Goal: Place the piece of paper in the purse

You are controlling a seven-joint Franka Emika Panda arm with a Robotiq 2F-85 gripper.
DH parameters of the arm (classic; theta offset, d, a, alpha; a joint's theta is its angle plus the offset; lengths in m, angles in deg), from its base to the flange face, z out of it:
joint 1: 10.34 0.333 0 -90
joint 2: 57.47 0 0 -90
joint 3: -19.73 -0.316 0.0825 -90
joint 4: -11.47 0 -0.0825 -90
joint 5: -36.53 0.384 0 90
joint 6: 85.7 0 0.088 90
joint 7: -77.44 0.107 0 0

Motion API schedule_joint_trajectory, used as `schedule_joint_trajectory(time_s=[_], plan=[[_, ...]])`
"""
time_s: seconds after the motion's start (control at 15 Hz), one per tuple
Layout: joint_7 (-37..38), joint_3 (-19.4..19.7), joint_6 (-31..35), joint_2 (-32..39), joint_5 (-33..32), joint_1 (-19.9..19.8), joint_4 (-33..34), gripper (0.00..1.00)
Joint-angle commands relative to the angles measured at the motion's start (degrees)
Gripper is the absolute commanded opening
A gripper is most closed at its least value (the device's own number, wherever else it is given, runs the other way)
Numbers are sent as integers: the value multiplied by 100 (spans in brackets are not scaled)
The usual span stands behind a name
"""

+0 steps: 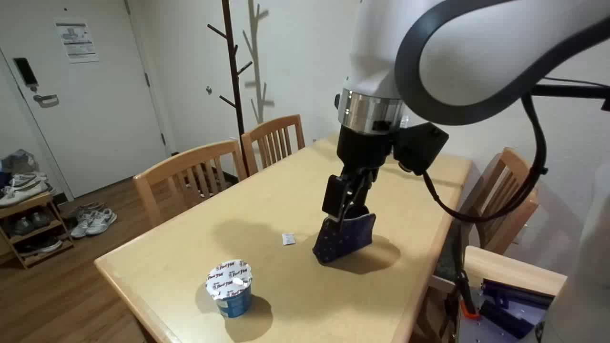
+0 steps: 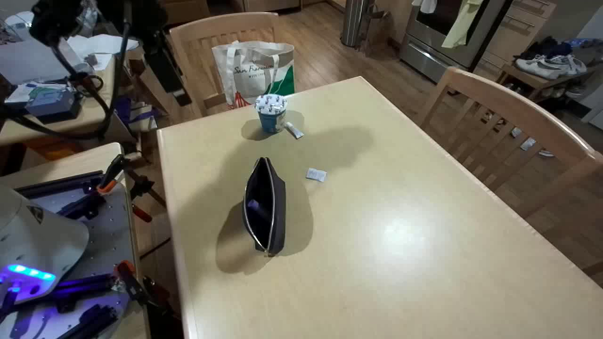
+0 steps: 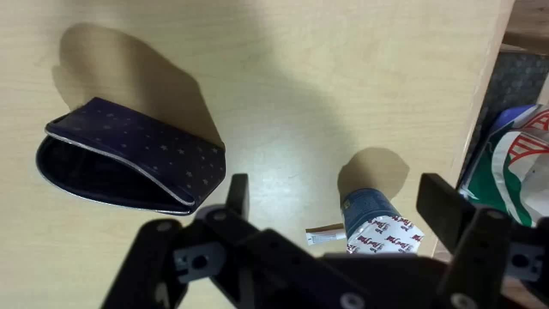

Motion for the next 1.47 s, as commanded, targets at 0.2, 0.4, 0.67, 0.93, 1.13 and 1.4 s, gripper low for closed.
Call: schedule_joint_trajectory(time_s=[0.2,0.4,0.67,0.93,1.13,1.4], plan=[[-1,1,-18,-4,-2,-1,9,100],[-386,118,-28,73,-117,26,73,100],[-1597,446,-171,280,-600,4,399,100],[-2602,708,-288,673,-1032,80,880,100],[-2227,677,-160,382,-856,16,620,100],[-3275,894,209,712,-1195,160,718,100]])
